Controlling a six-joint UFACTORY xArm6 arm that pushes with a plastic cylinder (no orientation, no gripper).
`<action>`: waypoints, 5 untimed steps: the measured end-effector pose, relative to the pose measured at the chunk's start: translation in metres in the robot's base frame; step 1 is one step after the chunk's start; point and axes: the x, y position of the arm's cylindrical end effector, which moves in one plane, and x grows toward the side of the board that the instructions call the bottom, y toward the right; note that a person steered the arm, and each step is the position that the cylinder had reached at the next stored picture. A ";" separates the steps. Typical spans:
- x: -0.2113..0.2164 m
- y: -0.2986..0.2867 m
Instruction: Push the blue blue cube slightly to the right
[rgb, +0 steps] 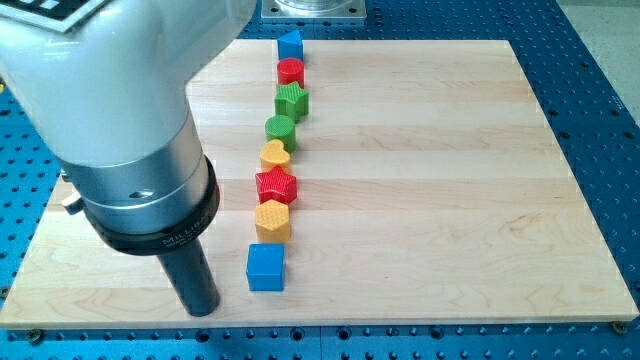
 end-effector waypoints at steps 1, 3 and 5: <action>-0.011 0.000; -0.023 0.030; -0.024 0.021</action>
